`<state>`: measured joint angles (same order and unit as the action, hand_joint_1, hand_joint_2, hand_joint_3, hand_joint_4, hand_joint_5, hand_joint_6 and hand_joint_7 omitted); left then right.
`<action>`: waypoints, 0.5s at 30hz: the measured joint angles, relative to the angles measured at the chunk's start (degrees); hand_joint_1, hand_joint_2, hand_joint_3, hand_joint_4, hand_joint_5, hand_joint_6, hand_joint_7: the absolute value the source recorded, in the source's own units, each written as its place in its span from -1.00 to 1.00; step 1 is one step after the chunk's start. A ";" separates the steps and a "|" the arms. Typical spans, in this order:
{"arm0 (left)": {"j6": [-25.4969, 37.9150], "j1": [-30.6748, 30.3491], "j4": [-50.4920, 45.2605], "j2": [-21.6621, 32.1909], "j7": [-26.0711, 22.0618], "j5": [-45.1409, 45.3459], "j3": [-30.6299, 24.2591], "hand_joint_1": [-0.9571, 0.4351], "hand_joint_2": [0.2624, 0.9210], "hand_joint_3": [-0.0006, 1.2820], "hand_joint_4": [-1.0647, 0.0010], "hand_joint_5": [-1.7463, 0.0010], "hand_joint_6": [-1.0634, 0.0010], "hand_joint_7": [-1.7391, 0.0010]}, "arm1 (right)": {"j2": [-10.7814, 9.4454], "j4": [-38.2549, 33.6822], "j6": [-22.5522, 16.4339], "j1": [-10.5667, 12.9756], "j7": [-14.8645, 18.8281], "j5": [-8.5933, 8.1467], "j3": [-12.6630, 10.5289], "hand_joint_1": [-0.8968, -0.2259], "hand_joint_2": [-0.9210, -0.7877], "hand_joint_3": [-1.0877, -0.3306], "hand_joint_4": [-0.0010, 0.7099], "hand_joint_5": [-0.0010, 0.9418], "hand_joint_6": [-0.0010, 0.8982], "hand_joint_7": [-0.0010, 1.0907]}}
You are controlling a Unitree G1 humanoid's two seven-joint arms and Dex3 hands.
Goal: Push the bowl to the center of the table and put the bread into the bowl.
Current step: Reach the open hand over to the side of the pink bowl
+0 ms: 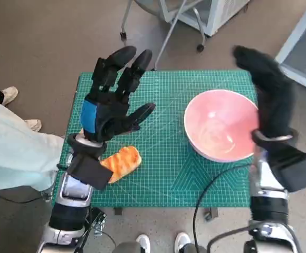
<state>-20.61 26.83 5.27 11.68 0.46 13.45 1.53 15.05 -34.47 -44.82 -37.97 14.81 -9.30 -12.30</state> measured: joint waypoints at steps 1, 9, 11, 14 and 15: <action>0.00 -0.05 0.00 0.02 0.00 0.00 -0.02 0.27 0.63 -0.46 0.58 0.74 0.88 0.08 | 0.42 -1.28 -0.55 -0.20 -0.79 0.21 -0.68 -0.06 -1.00 -0.02 -0.01 -1.00 -0.87 0.32; -0.06 -0.25 0.00 0.03 0.07 0.09 -0.04 0.27 0.66 -0.50 0.59 0.74 0.87 0.09 | 3.81 -11.24 -2.49 -1.10 -8.57 2.70 -4.74 -0.01 -1.00 -0.15 -0.02 -1.00 -0.89 0.39; -0.06 -0.26 0.00 0.03 0.13 0.13 -0.04 0.27 0.67 -0.50 0.59 0.74 0.87 0.09 | 4.66 -13.97 -2.65 -1.33 -9.97 3.05 -5.18 0.03 -1.00 -0.20 -0.01 -0.99 -0.89 0.42; -0.06 -0.26 0.00 0.04 0.29 0.19 -0.05 0.27 0.68 -0.51 0.59 0.73 0.87 0.09 | 5.69 -18.70 -2.80 -1.67 -12.13 3.19 -5.83 0.07 -1.00 -0.25 -0.01 -0.99 -0.89 0.44; -0.06 -0.26 0.00 0.04 0.38 0.23 -0.05 0.27 0.69 -0.52 0.59 0.73 0.87 0.09 | 5.98 -20.35 -2.74 -1.75 -12.80 3.24 -5.93 0.08 -1.00 -0.27 -0.01 -0.99 -0.89 0.44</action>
<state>-20.67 26.56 5.26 11.72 0.84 13.68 1.48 21.03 -54.82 -47.56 -39.72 2.01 -6.06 -18.22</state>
